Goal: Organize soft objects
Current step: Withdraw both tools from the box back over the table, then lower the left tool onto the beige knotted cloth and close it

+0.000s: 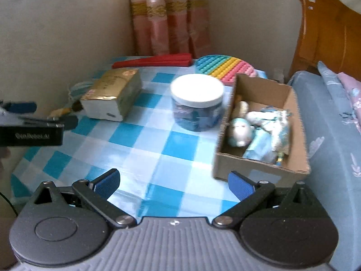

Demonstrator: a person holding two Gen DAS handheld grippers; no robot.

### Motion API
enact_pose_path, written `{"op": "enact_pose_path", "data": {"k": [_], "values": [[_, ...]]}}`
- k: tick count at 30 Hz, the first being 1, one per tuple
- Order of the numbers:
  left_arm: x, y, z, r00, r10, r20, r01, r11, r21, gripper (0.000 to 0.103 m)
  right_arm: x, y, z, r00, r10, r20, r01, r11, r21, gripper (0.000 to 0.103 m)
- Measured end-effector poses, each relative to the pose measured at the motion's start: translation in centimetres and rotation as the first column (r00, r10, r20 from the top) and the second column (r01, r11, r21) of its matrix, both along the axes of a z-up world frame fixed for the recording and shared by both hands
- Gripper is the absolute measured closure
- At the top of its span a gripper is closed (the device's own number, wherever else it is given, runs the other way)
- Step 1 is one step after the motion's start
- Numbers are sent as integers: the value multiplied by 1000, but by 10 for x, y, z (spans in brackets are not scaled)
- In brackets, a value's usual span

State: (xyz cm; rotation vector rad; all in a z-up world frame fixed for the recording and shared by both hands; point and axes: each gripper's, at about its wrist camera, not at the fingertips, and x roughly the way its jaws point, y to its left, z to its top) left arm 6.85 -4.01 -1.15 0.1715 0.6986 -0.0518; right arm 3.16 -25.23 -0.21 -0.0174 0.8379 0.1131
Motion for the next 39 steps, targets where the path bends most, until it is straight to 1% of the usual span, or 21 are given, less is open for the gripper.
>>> {"op": "enact_pose_path", "data": {"k": [2, 4, 11, 15, 20, 22, 26, 28, 29, 31, 32, 35, 36, 37, 39], "values": [[5, 16, -10, 998, 61, -11, -61, 998, 18, 3, 5, 9, 0, 1000, 23, -10, -23, 1000, 15, 0], [8, 28, -18, 994, 111, -8, -110, 994, 19, 3, 9, 19, -2, 999, 45, -17, -45, 999, 14, 0], [16, 55, -39, 977, 213, 6, -213, 977, 14, 3, 28, 56, -13, 988, 142, -53, -143, 989, -24, 0], [26, 60, -48, 969, 245, 23, -246, 969, 20, 3, 38, 70, -19, 981, 182, -65, -184, 983, -22, 0], [44, 67, -63, 956, 292, 12, -292, 956, 20, 3, 52, 82, -23, 972, 225, -69, -226, 974, -16, 0], [48, 65, -66, 953, 304, 19, -304, 952, 29, 6, 58, 87, -25, 967, 245, -73, -247, 969, -18, 0], [55, 59, -73, 950, 310, 41, -312, 949, 50, 6, 68, 97, -31, 954, 288, -84, -291, 956, -27, 0], [57, 58, -75, 947, 319, 49, -321, 945, 55, 13, 73, 101, -34, 948, 305, -92, -308, 951, -22, 0], [58, 58, -76, 945, 323, 49, -325, 944, 55, 15, 75, 102, -35, 946, 311, -93, -315, 949, -21, 0], [61, 59, -79, 939, 338, 58, -342, 938, 63, 25, 78, 105, -37, 943, 320, -93, -323, 946, -16, 0], [62, 59, -80, 936, 347, 57, -351, 934, 65, 28, 80, 106, -38, 941, 325, -95, -327, 945, -12, 0], [68, 61, -83, 931, 361, 47, -364, 930, 52, 36, 84, 108, -40, 937, 337, -94, -339, 941, -4, 0], [69, 62, -84, 928, 369, 46, -371, 927, 48, 41, 85, 108, -40, 935, 341, -93, -343, 939, -2, 0], [70, 63, -85, 926, 374, 44, -376, 926, 39, 45, 86, 108, -40, 934, 345, -92, -346, 938, 2, 0], [72, 65, -86, 922, 384, 41, -385, 923, 19, 45, 87, 109, -41, 931, 353, -90, -354, 935, 10, 0]]}}
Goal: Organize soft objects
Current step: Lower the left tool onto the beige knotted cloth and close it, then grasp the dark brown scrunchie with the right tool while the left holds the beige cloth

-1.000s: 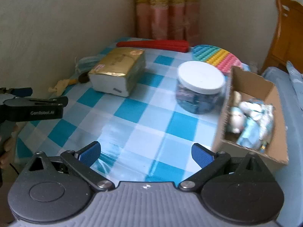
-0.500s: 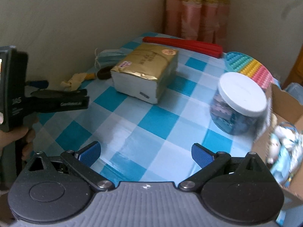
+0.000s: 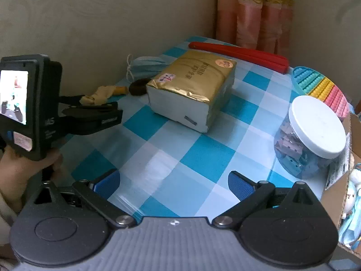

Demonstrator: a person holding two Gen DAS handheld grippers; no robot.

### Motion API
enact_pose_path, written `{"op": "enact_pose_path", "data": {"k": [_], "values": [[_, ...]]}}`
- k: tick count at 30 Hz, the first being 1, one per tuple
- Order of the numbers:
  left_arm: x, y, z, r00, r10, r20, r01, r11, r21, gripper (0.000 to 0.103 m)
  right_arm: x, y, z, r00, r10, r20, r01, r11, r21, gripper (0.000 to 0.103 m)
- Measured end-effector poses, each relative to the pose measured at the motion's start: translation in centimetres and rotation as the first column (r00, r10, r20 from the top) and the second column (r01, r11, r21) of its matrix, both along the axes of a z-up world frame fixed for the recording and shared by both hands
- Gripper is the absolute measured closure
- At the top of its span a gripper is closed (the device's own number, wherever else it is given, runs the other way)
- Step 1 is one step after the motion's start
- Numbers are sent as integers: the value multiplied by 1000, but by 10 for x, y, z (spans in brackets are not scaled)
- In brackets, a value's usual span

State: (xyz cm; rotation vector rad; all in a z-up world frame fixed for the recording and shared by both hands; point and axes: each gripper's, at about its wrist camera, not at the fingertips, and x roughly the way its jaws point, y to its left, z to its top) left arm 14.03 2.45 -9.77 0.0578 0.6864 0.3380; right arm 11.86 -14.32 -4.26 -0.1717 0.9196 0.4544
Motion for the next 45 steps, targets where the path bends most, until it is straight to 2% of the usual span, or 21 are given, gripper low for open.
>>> {"op": "enact_pose_path", "data": {"k": [7, 13, 19, 23, 25, 28, 32, 36, 39, 45], "values": [[4, 5, -2, 1000, 22, 18, -22, 999, -30, 53, 2, 3, -1, 1000, 19, -3, -19, 1000, 10, 0], [2, 9, -2, 1000, 12, 23, -10, 997, -77, 72, 4, 7, -1, 999, 43, -1, -43, 999, 12, 0], [0, 16, 1, 1000, 17, 17, -15, 994, -106, 75, 8, 12, 5, 995, 95, 20, -95, 995, -4, 0], [-5, 18, 3, 1000, 11, 11, -10, 994, -112, 76, 20, 18, 17, 984, 169, 52, -169, 986, -16, 1], [-9, 19, 4, 1000, 9, 4, -9, 993, -118, 76, 30, 24, 28, 972, 222, 80, -221, 975, -23, 2], [-15, 18, 5, 1000, 0, -7, -1, 991, -133, 76, 44, 37, 44, 937, 319, 142, -317, 948, -39, 3], [-21, 16, 7, 1000, -15, -10, 14, 988, -154, 76, 68, 64, 54, 873, 451, 188, -437, 893, -109, 14], [-23, 15, 7, 1000, -26, -13, 24, 987, -160, 76, 95, 93, 50, 816, 554, 165, -532, 832, -160, 17], [-25, 14, 7, 1000, -28, -10, 26, 986, -164, 76, 113, 115, 40, 786, 606, 122, -578, 791, -201, 22], [-24, 12, 6, 999, -38, -6, 37, 986, -162, 76, 139, 143, 14, 781, 624, 23, -602, 762, -238, 30]]}}
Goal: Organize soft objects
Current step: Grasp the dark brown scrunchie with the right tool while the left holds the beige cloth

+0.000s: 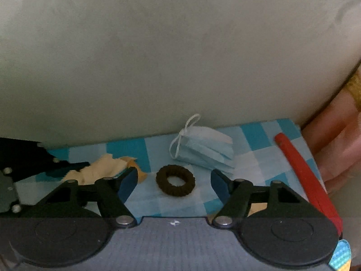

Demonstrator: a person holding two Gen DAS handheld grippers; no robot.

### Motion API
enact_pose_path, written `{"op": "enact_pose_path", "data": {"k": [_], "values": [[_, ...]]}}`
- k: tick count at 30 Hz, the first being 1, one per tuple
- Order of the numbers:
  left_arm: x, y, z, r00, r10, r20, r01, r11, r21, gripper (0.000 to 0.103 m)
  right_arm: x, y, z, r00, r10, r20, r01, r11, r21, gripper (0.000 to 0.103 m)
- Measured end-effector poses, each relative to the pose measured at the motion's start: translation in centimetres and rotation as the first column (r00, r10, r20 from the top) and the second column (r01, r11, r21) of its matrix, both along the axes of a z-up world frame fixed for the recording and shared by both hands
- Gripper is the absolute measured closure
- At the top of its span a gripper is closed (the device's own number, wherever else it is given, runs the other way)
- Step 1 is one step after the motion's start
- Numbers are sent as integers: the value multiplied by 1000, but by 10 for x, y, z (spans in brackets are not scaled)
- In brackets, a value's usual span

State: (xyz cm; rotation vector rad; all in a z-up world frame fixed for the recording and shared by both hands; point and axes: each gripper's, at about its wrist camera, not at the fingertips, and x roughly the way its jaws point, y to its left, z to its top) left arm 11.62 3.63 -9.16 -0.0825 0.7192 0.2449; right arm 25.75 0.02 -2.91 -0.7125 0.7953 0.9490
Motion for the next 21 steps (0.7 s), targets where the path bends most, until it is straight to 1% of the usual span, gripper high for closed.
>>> {"op": "enact_pose_path", "data": {"k": [3, 6, 9, 11, 12, 14, 16, 18, 20, 21], "values": [[-2, 4, 0, 1000, -4, 3, 4, 1000, -9, 76, 7, 10, -13, 1000, 6, -12, -6, 999, -51, 35], [-4, 8, 1, 1000, -6, 5, 6, 1000, -17, 76, 10, 15, -27, 1000, -6, -26, 3, 996, -89, 36], [-6, 13, 1, 1000, -8, 6, 8, 1000, -24, 76, 13, 18, -34, 999, -14, -33, 11, 994, -107, 36], [-7, 14, 2, 1000, -8, 7, 8, 1000, -28, 76, 15, 20, -36, 999, -19, -34, 15, 994, -111, 37], [-7, 15, 2, 1000, -8, 7, 9, 1000, -30, 76, 17, 21, -36, 999, -23, -42, 18, 994, -108, 38], [-8, 16, 3, 1000, -9, 7, 9, 999, -33, 76, 21, 23, -37, 998, -33, -56, 27, 993, -111, 42], [-9, 17, 2, 1000, -11, 7, 11, 999, -32, 76, 25, 25, -40, 997, -39, -73, 30, 993, -115, 42], [-9, 17, 3, 1000, -11, 6, 12, 999, -33, 76, 28, 25, -40, 995, -43, -88, 33, 993, -111, 45], [-9, 18, 4, 1000, -12, 7, 13, 999, -33, 76, 29, 26, -39, 994, -43, -105, 32, 994, -108, 51], [-9, 18, 4, 1000, -13, 6, 13, 999, -31, 76, 30, 26, -41, 993, -42, -113, 30, 994, -107, 52]]}}
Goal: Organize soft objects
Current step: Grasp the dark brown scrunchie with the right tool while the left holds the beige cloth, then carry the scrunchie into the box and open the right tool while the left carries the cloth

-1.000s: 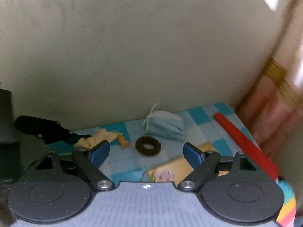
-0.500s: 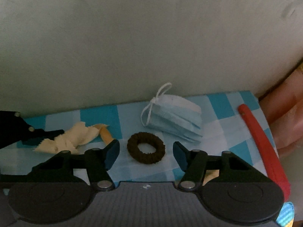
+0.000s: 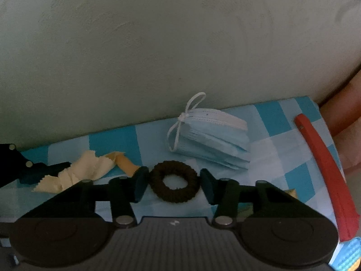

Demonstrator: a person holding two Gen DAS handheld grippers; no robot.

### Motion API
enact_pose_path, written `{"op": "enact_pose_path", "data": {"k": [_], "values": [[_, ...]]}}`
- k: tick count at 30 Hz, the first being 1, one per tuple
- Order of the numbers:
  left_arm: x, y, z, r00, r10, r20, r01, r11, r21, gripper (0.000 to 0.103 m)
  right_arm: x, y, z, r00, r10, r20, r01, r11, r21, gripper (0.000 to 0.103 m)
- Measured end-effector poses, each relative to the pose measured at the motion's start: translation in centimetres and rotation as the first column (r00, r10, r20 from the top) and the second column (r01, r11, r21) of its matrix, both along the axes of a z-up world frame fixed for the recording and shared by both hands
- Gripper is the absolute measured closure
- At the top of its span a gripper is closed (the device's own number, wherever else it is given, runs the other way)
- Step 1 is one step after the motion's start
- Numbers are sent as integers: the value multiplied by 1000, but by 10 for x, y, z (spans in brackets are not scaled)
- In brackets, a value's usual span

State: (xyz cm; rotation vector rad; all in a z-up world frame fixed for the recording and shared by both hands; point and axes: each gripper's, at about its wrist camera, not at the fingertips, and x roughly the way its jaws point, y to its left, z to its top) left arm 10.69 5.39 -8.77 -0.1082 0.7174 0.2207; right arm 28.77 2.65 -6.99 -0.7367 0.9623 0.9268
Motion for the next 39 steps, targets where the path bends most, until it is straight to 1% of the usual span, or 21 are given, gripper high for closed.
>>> {"op": "enact_pose_path", "data": {"k": [4, 9, 16, 19, 24, 28, 30, 32, 37, 39], "values": [[0, 0, 1, 1000, -4, -3, 4, 1000, 3, 76, 0, 1, 0, 1000, -5, -13, 5, 1000, 2, 54], [-1, 1, 6, 1000, -23, -11, 23, 1000, 5, 76, -3, -1, 6, 1000, -13, -17, 13, 1000, 15, 55], [-8, 1, 13, 999, -51, -17, 51, 999, 14, 76, -14, -10, 26, 999, -37, -8, 38, 998, 51, 55], [-14, 0, 20, 997, -71, -18, 72, 997, 20, 76, -22, -15, 34, 998, -57, -31, 60, 995, 78, 55], [-24, -1, 29, 994, -111, -22, 112, 993, 32, 76, -51, -31, 49, 995, -91, -31, 94, 991, 98, 55], [-33, 0, 35, 992, -123, -21, 123, 992, 32, 76, -71, -43, 56, 991, -130, -4, 130, 988, 83, 55], [-38, -4, 38, 990, -137, -19, 138, 990, 43, 76, -81, -53, 58, 988, -151, -24, 152, 984, 96, 55], [-42, -8, 42, 985, -171, -25, 172, 984, 38, 76, -91, -61, 60, 984, -175, -27, 177, 979, 100, 55], [-49, -16, 47, 975, -218, -36, 219, 976, 17, 76, -114, -86, 60, 968, -245, -54, 250, 962, 112, 55], [-52, -20, 50, 969, -242, -39, 243, 970, 21, 76, -125, -98, 61, 960, -274, -57, 279, 953, 120, 55]]}}
